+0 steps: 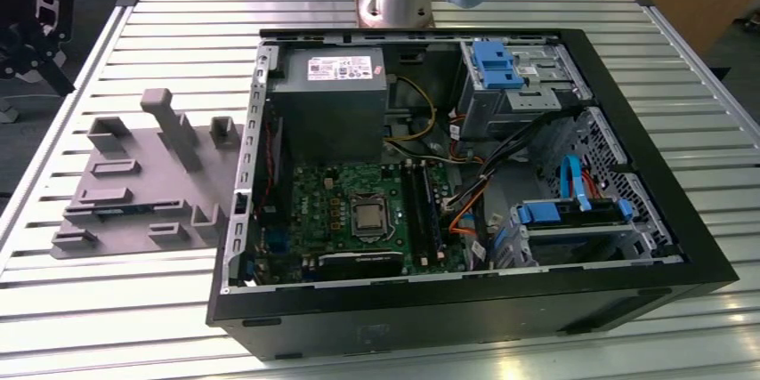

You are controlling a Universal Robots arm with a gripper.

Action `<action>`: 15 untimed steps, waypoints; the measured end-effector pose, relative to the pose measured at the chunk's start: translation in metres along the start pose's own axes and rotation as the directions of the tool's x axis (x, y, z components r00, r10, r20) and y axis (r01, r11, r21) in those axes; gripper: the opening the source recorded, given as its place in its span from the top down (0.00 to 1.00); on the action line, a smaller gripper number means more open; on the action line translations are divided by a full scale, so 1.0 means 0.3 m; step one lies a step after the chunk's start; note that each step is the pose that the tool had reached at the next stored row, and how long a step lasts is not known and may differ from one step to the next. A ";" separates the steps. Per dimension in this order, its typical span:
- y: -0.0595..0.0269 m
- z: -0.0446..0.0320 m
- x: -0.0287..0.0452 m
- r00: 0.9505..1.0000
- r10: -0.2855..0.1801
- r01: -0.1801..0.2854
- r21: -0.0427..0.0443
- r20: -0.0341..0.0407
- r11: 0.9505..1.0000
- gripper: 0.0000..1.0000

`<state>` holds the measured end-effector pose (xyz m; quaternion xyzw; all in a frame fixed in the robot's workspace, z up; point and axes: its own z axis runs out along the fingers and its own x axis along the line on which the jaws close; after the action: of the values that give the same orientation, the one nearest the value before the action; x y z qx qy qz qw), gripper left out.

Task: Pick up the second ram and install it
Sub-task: 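Pick up the second ram and move it above second insertion slot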

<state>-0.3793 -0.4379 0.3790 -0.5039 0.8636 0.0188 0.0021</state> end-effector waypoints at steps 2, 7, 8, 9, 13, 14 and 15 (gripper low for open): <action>0.000 0.000 0.000 1.000 0.000 0.000 0.000 0.000 1.000 0.89; 0.000 0.000 0.000 1.000 -0.022 0.022 -0.001 -0.001 1.000 0.89; 0.000 0.000 0.000 0.999 -0.039 0.039 -0.001 -0.001 0.999 0.89; 0.000 0.000 0.000 0.998 -0.058 0.058 -0.001 -0.002 0.998 0.89; 0.000 0.000 0.000 0.992 -0.129 0.129 -0.003 -0.004 0.992 0.89; 0.000 0.001 0.000 0.989 -0.147 0.147 -0.004 -0.004 0.989 0.89; 0.000 0.001 0.000 0.986 -0.166 0.166 -0.004 -0.005 0.986 0.89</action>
<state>-0.3795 -0.4379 0.3788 -0.5743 0.8184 0.0189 0.0005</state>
